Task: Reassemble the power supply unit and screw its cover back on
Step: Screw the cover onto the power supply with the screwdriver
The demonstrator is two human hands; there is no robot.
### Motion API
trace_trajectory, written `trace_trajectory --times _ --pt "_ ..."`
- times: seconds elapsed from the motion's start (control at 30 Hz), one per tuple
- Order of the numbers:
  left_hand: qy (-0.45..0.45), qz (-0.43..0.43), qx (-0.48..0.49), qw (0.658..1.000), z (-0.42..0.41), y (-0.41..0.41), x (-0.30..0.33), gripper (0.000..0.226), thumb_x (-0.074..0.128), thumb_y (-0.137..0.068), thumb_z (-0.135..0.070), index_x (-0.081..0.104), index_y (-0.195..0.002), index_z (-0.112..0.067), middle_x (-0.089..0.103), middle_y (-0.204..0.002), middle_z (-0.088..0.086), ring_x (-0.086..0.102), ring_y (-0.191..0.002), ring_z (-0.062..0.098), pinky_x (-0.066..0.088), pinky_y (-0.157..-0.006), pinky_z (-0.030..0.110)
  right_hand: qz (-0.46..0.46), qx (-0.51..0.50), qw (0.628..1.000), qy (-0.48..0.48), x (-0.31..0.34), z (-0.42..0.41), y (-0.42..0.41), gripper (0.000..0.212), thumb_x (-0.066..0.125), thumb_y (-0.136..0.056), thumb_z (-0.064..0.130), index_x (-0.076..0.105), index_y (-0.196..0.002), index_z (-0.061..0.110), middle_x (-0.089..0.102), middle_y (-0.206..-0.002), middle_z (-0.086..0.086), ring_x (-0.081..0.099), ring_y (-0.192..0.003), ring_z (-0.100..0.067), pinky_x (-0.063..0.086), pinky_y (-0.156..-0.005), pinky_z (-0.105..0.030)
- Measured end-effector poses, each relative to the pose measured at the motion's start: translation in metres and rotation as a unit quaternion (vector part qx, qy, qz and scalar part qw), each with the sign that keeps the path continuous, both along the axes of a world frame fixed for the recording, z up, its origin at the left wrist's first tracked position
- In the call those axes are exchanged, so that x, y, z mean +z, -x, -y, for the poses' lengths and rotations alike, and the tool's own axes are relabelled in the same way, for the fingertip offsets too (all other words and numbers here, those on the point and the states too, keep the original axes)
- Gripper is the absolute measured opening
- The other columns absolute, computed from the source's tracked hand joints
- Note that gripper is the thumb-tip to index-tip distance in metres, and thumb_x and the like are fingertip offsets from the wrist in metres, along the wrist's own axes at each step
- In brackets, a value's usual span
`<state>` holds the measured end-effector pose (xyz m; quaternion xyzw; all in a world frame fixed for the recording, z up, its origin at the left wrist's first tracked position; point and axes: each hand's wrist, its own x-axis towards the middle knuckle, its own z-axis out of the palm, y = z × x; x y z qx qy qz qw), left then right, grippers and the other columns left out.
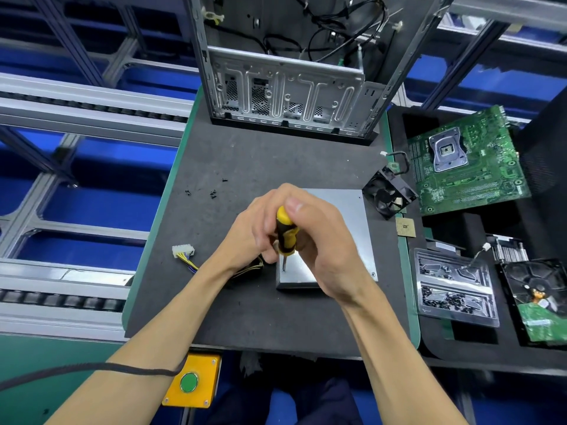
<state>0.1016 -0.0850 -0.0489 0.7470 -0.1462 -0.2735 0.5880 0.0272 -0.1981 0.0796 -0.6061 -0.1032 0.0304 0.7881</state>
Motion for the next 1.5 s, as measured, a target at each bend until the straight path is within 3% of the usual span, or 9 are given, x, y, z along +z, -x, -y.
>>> trace_trajectory --times 0.1,0.3,0.43,0.67,0.73,0.83,1.07,1.3,1.5 --pt "-0.002 0.08 0.028 0.996 0.001 0.001 0.003 0.028 0.043 -0.062 -0.034 0.04 -0.088 -0.025 0.04 -0.086 0.004 0.052 -0.069 0.003 0.036 -0.06 -0.003 -0.008 -0.014 1.0 -0.006 0.001 0.005 0.0 0.016 0.045 -0.096 0.025 0.059 -0.088 0.023 0.059 -0.068 0.0 0.049 -0.056 -0.017 0.041 -0.058 -0.021" --pt "-0.021 0.125 0.012 0.992 0.001 0.006 0.022 0.035 0.043 -0.062 -0.042 0.049 -0.08 -0.011 0.049 -0.082 0.007 0.056 -0.073 -0.01 0.038 -0.063 -0.001 -0.002 -0.026 1.0 0.013 0.003 0.01 0.002 0.025 0.047 -0.095 0.025 0.067 -0.082 0.03 0.055 -0.078 -0.008 0.052 -0.065 -0.023 0.038 -0.062 -0.035" --pt "-0.002 0.072 -0.025 0.997 -0.001 0.002 0.035 0.046 0.061 -0.072 -0.022 0.049 -0.099 0.012 0.049 -0.096 0.026 0.051 -0.08 0.018 0.046 -0.068 0.04 -0.012 -0.034 0.999 0.02 0.004 0.01 0.003 0.014 0.052 -0.097 0.027 0.058 -0.085 0.03 0.056 -0.067 0.006 0.045 -0.058 -0.017 0.038 -0.058 -0.024" --pt "-0.042 0.13 -0.024 0.99 -0.004 0.019 0.065 0.041 0.043 -0.076 0.007 0.058 -0.06 -0.027 0.052 -0.056 -0.025 0.049 -0.055 -0.019 0.034 -0.053 -0.004 -0.016 -0.01 0.999 0.029 0.006 0.011 0.011 0.026 0.044 -0.1 0.028 0.066 -0.1 0.015 0.063 -0.085 -0.002 0.057 -0.077 -0.014 0.042 -0.071 -0.021" --pt "-0.041 0.157 -0.036 0.986 -0.012 0.023 0.079 0.049 0.041 -0.081 0.002 0.069 -0.07 -0.036 0.059 -0.064 -0.034 0.051 -0.058 -0.017 0.038 -0.055 -0.001 -0.005 -0.009 1.0 0.023 0.006 0.012 0.014 0.003 0.057 -0.098 0.015 0.054 -0.097 0.015 0.07 -0.088 -0.003 0.064 -0.076 -0.015 0.047 -0.071 -0.019" --pt "-0.076 0.165 0.024 0.983 -0.016 0.018 0.095 0.025 0.049 -0.096 0.003 0.065 -0.116 0.002 0.068 -0.115 0.013 0.067 -0.103 0.022 0.053 -0.089 0.038 -0.008 -0.025 0.999 0.036 0.005 0.011 0.016 0.018 0.06 -0.095 0.006 0.046 -0.098 0.017 0.061 -0.073 0.003 0.049 -0.063 -0.022 0.042 -0.063 -0.026" --pt "-0.036 0.287 0.092 0.953 -0.036 0.041 0.174 0.034 0.06 -0.092 -0.052 0.065 -0.091 -0.019 0.059 -0.069 0.004 0.053 -0.064 0.021 0.045 -0.062 0.032 -0.035 -0.018 0.997 0.065 0.002 0.016 0.011 0.023 0.046 -0.092 0.01 0.063 -0.108 0.013 0.048 -0.084 -0.001 0.043 -0.078 -0.016 0.039 -0.075 -0.022" --pt "-0.135 0.39 0.006 0.911 -0.031 0.058 0.195 0.024 0.081 -0.085 -0.023 0.066 -0.101 -0.012 0.06 -0.073 0.003 0.052 -0.063 0.016 0.048 -0.063 0.031 0.001 0.011 0.992 0.125 0.006 0.016 0.017 0.024 0.045 -0.092 0.001 0.055 -0.098 0.022 0.056 -0.073 0.025 0.05 -0.07 0.004 0.043 -0.074 -0.011" --pt "-0.134 0.398 -0.07 0.905 -0.036 0.064 0.2 0.027 0.066 -0.087 0.007 0.07 -0.107 -0.012 0.064 -0.096 0.003 0.063 -0.086 0.018 0.052 -0.08 0.033 0.03 -0.007 0.971 0.237 -0.002 0.029 0.021 0.014 0.064 -0.097 -0.002 0.067 -0.11 0.003 0.064 -0.107 -0.028 0.056 -0.092 -0.02 0.052 -0.096 -0.033"
